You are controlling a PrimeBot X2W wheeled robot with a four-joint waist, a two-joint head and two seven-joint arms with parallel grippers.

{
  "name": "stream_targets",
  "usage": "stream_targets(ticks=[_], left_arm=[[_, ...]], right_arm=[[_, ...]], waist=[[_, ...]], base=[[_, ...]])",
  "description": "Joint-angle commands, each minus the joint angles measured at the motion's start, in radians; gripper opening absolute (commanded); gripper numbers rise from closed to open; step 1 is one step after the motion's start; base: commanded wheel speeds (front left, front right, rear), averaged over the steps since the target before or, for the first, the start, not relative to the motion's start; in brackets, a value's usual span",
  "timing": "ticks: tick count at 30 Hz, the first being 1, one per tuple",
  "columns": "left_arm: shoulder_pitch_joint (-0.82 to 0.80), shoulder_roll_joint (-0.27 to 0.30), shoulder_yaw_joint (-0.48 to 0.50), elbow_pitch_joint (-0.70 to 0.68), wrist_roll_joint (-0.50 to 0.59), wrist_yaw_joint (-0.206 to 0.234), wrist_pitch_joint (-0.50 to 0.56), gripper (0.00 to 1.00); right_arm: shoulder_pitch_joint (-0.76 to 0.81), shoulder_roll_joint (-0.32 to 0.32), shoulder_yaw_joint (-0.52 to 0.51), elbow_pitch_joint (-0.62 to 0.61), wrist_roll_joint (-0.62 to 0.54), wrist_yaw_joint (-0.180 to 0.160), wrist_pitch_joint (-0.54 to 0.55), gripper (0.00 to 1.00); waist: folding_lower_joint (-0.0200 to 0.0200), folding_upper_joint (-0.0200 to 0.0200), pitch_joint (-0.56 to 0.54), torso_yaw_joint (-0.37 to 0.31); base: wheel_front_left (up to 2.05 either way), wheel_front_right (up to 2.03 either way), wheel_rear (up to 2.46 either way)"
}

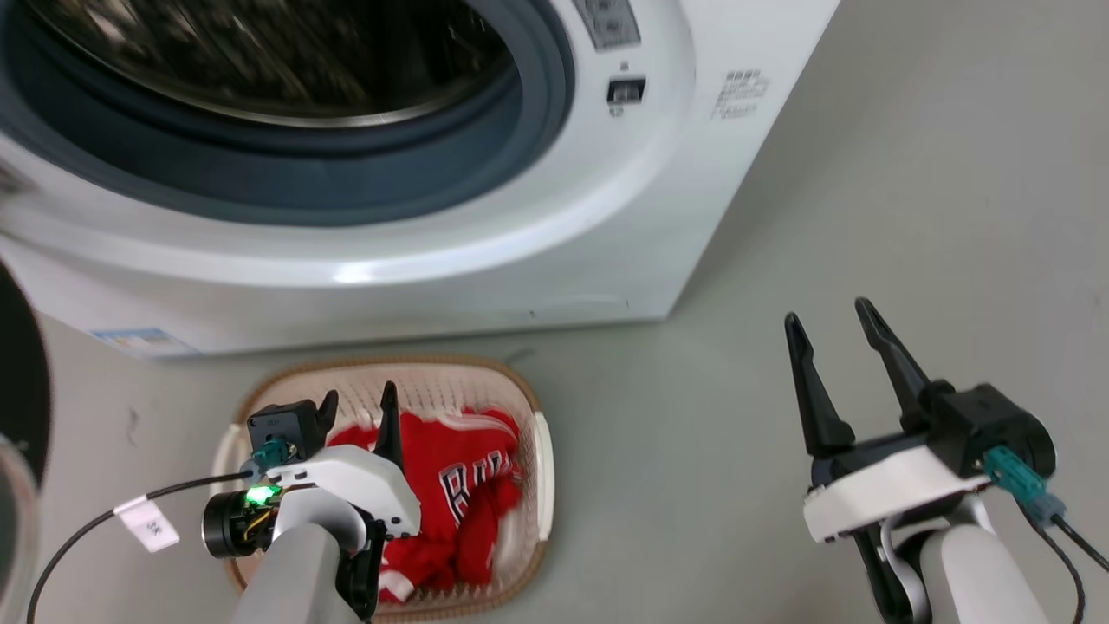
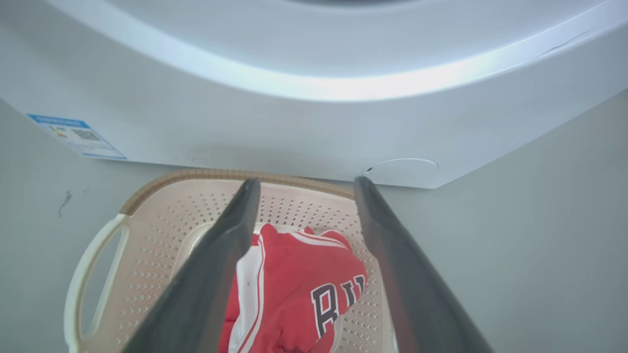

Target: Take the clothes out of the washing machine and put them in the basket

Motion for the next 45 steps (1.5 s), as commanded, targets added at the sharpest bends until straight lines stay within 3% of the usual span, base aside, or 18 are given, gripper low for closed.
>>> stream_targets(ticks=[1,12,22,31,45], left_arm=[[0.036,-0.002,0.008,-0.048,0.020,-0.003,-0.002,1.00],[0.169,-0.005,0.058,-0.420,0.122,-0.007,-0.002,1.00],[0.299,0.000,0.057,-0.649,0.199,0.010,-0.002,1.00],[0.414,0.004,0.057,-0.730,0.208,0.020,-0.002,1.00],[0.439,0.011,0.043,-0.720,0.193,0.033,0.002,1.00]], right_arm=[[0.025,0.000,-0.009,-0.013,-0.005,0.000,0.007,1.00],[0.122,0.000,-0.070,-0.079,-0.021,0.000,0.055,1.00],[0.197,0.000,-0.108,-0.123,-0.034,0.000,0.089,1.00],[0.247,0.000,-0.118,-0.154,-0.040,0.000,0.117,1.00],[0.264,0.000,-0.108,-0.178,-0.034,0.000,0.133,1.00]], waist=[[0.0000,0.0000,-0.112,0.037],[0.0000,0.0000,-0.244,0.066],[0.0000,0.0000,-0.335,0.077],[0.0000,0.0000,-0.376,0.090],[0.0000,0.0000,-0.378,0.099]], base=[[0.00,0.00,0.00],[0.00,0.00,0.00],[0.00,0.00,0.00],[0.00,0.00,0.00],[0.00,0.00,0.00]])
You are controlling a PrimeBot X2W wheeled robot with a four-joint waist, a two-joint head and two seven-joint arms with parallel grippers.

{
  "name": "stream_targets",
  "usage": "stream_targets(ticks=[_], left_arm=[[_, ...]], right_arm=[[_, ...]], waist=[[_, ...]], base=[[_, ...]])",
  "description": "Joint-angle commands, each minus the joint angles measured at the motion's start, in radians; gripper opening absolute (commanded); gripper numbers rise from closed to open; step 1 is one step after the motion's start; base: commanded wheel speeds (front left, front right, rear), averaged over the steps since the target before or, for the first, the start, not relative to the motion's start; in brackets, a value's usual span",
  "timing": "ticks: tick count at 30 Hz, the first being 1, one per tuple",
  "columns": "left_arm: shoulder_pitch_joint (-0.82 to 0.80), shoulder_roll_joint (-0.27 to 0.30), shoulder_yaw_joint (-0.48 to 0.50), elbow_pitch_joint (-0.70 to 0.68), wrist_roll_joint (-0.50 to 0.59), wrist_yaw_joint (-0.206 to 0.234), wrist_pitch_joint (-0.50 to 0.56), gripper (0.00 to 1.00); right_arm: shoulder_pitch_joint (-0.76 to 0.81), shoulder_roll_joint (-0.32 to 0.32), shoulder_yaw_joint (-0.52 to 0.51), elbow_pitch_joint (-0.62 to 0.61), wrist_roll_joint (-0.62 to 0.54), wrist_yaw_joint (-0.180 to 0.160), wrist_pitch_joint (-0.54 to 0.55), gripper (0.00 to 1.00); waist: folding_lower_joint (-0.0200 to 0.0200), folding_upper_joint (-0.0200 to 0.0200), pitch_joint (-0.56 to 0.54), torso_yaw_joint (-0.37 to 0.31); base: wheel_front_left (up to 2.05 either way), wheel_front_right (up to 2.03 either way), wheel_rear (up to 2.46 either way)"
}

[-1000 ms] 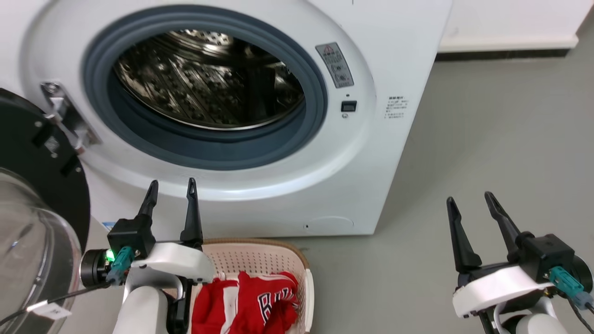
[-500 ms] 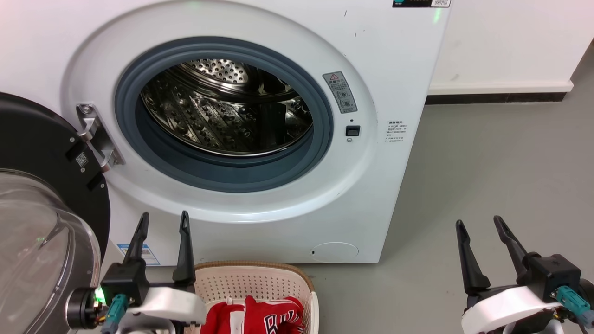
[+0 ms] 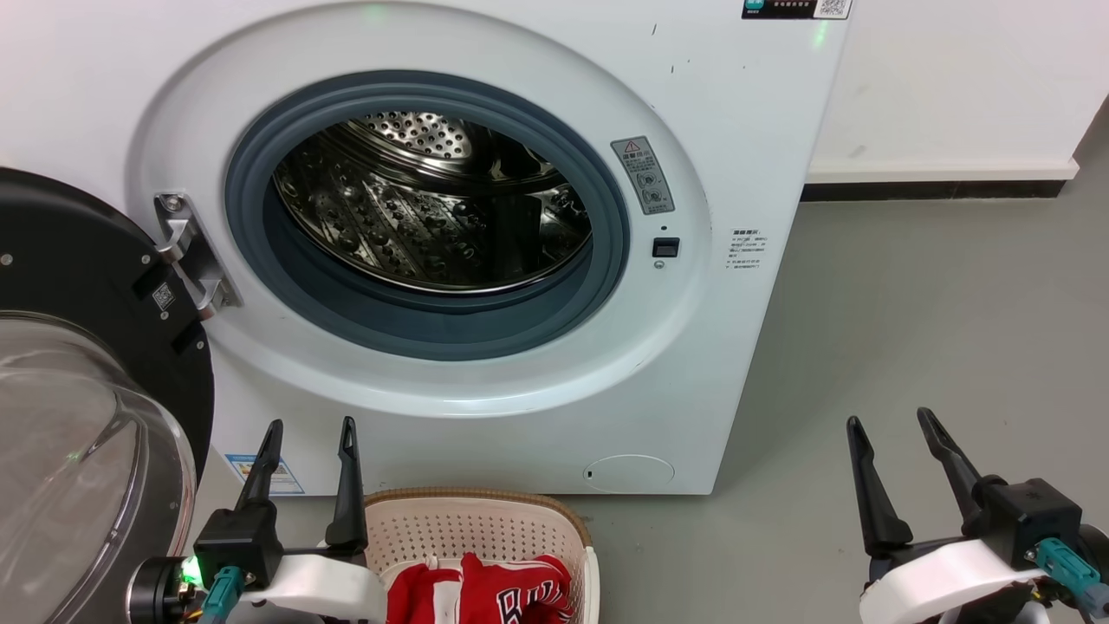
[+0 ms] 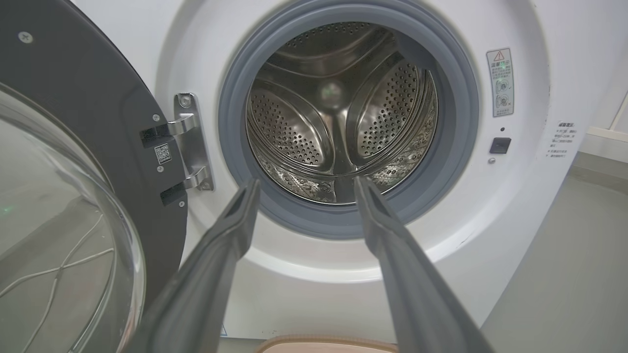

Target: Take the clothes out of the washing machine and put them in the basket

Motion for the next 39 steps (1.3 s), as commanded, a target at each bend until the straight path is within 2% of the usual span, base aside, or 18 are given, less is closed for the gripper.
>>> stream_targets(ticks=[1,8,9,12,25,39], left_arm=[[-0.001,0.006,-0.001,0.001,-0.003,0.006,-0.002,1.00],[-0.002,0.011,-0.006,-0.001,-0.008,0.007,0.000,1.00],[0.000,0.011,-0.004,0.001,-0.005,0.007,0.001,0.00],[-0.007,0.008,0.007,0.026,-0.029,0.005,0.014,0.00],[-0.025,0.004,0.024,0.041,-0.297,-0.018,0.079,0.00],[-0.040,0.001,0.037,0.052,-0.521,-0.038,0.129,0.00]], right_arm=[[0.011,0.000,0.000,-0.006,-0.002,0.000,0.002,1.00],[0.011,0.000,0.000,-0.003,0.004,0.000,-0.003,1.00],[0.002,0.000,0.000,0.001,0.003,0.000,0.001,0.00],[0.008,0.000,0.006,0.014,0.026,0.000,0.000,0.00],[-0.028,-0.016,0.001,0.062,0.318,0.000,0.022,0.00],[-0.057,-0.025,-0.003,0.101,0.553,0.000,0.039,0.00]], waist=[[0.0001,0.0000,0.000,0.000],[0.0001,0.0000,0.002,-0.001],[0.0001,0.0000,0.002,-0.001],[0.0001,0.0000,0.002,-0.001],[0.0001,0.0000,0.005,0.001],[0.0001,0.0000,0.007,0.003]], base=[[0.00,0.00,0.00],[0.00,0.00,0.00],[0.00,0.00,0.00],[0.00,0.00,0.00],[0.00,0.00,0.00],[0.00,0.00,0.00]])
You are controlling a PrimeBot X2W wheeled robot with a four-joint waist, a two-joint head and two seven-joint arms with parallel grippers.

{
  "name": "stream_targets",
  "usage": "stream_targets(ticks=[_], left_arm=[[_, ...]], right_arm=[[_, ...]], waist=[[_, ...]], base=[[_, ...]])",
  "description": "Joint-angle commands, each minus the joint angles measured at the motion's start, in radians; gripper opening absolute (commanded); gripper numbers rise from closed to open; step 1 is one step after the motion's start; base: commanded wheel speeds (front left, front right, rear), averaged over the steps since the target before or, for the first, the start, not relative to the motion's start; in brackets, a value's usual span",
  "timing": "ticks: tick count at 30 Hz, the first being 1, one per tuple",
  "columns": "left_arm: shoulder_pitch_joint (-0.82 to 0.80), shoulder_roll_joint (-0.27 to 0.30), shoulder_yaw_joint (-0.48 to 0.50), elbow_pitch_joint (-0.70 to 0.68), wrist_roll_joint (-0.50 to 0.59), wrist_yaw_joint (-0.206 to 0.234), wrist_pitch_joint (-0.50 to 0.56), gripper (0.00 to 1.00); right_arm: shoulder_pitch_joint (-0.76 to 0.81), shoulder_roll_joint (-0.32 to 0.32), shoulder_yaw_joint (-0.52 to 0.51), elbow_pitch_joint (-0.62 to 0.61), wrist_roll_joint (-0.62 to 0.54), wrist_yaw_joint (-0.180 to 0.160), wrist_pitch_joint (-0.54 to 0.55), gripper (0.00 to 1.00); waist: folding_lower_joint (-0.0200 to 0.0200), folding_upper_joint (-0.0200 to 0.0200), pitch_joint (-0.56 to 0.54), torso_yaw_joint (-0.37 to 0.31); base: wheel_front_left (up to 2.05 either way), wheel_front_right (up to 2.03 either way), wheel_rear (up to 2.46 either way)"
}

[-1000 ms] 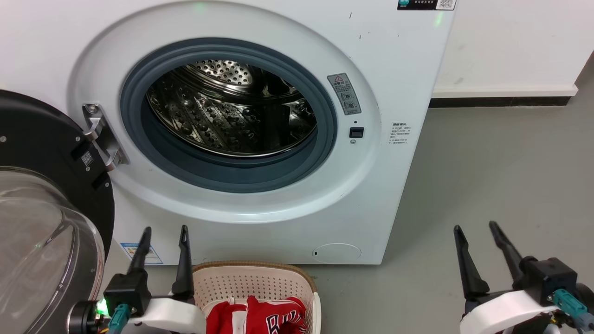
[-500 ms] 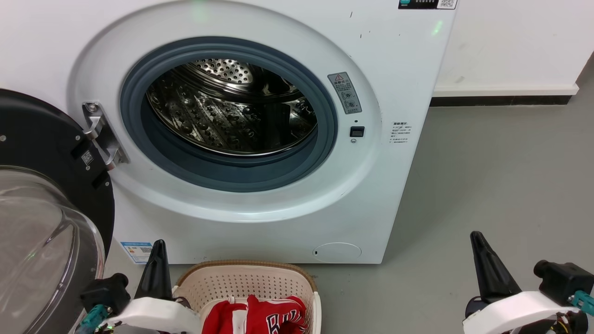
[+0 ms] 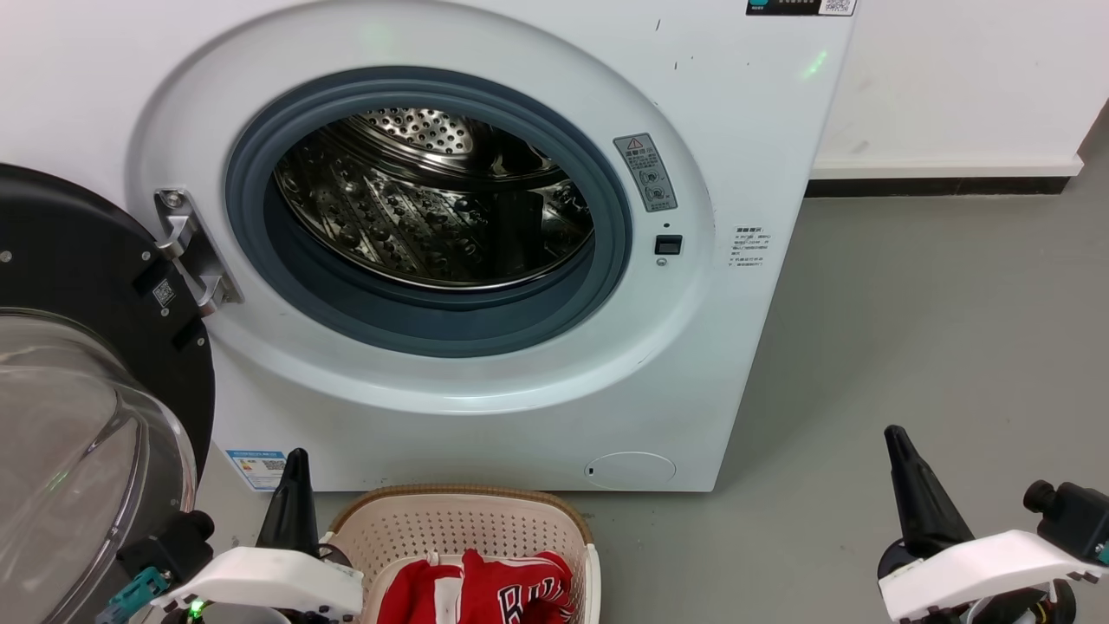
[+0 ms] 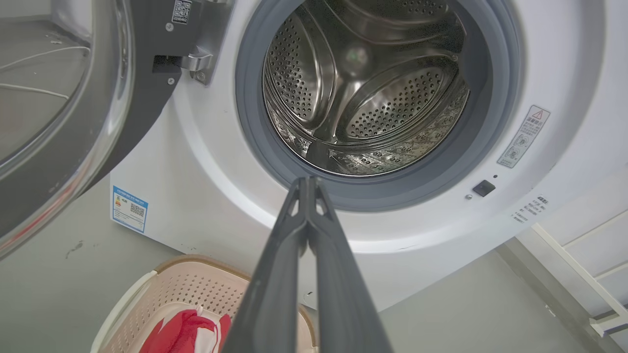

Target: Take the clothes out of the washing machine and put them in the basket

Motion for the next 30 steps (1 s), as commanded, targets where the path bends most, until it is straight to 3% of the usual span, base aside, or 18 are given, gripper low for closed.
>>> stream_targets(ticks=[1,30], left_arm=[[-0.032,0.004,0.005,-0.011,-0.024,-0.005,0.003,0.00],[-0.064,-0.003,0.036,0.018,-0.442,-0.042,0.106,0.00]], right_arm=[[-0.031,-0.008,-0.002,-0.007,0.029,0.000,0.001,0.00],[-0.080,-0.016,-0.024,0.066,0.460,0.000,0.045,0.00]], waist=[[0.0000,-0.0001,0.000,0.000],[0.0000,-0.0001,0.006,0.005]], base=[[0.00,0.00,0.00],[0.00,0.00,0.00]])
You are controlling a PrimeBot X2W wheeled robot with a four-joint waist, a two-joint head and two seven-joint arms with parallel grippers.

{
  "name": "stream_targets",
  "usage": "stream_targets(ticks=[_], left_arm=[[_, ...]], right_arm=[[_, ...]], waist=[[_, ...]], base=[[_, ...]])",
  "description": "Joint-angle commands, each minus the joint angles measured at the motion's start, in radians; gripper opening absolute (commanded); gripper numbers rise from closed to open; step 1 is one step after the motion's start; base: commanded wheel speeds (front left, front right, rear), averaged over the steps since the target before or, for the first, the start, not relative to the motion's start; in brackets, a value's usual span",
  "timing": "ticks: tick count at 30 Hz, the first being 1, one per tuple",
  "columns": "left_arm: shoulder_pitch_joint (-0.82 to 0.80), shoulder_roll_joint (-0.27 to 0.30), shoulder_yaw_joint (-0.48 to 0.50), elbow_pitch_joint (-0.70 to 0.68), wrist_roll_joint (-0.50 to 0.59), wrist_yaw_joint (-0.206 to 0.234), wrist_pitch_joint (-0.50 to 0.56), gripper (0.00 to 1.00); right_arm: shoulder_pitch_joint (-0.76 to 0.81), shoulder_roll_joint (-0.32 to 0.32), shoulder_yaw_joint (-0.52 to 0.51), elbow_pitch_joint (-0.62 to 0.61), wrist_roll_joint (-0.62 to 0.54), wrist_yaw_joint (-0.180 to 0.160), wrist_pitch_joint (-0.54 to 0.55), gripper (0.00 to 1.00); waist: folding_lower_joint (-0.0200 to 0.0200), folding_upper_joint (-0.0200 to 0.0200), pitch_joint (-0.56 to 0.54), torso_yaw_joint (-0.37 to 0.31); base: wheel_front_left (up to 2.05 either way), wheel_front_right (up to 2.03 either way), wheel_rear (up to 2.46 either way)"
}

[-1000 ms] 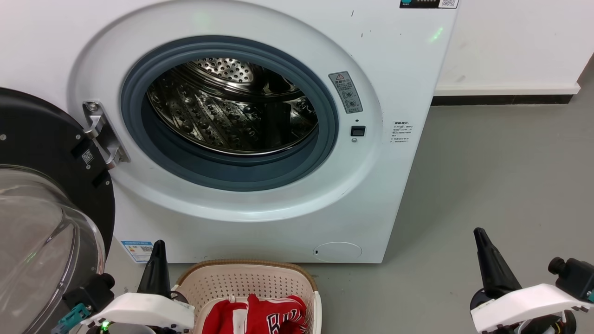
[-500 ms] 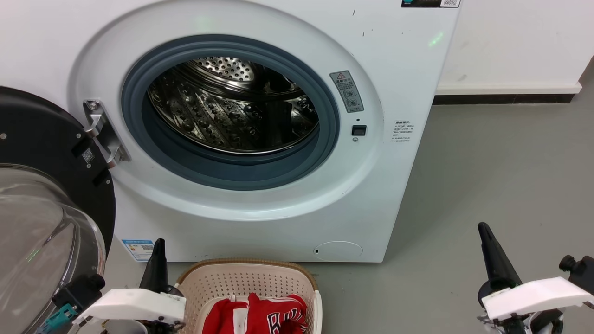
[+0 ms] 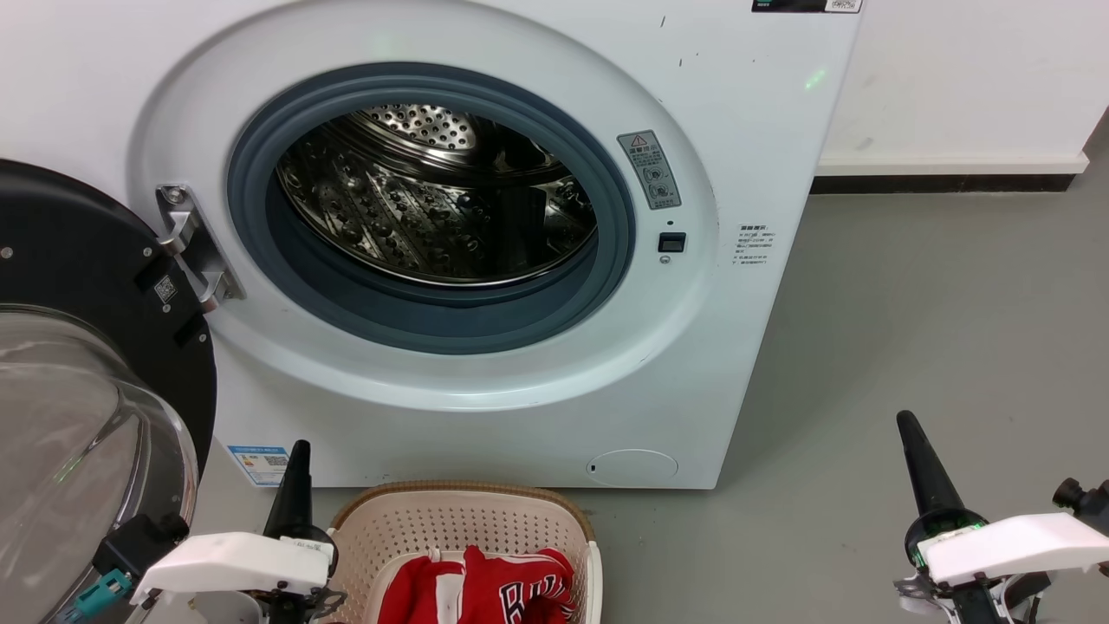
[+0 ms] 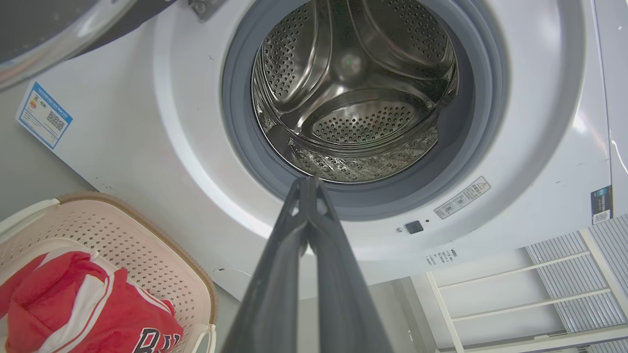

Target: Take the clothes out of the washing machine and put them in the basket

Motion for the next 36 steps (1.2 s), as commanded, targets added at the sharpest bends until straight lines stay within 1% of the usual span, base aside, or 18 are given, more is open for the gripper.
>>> stream_targets(ticks=[1,16,36], left_arm=[[-0.027,0.002,0.006,-0.007,-0.033,-0.007,0.008,0.00],[-0.039,-0.001,0.018,0.006,-0.194,-0.022,0.047,0.00],[-0.052,-0.004,0.031,0.019,-0.377,-0.038,0.092,0.00]], right_arm=[[-0.025,-0.007,-0.004,-0.001,0.037,0.000,0.004,0.00],[-0.045,-0.007,-0.016,0.028,0.199,0.000,0.024,0.00],[-0.069,-0.004,-0.033,0.061,0.382,0.000,0.049,0.00]], waist=[[-0.0001,0.0000,0.000,0.000],[-0.0001,0.0000,0.003,0.002],[-0.0001,0.0000,0.007,0.005]], base=[[0.00,0.00,0.00],[0.00,0.00,0.00],[0.00,0.00,0.00]])
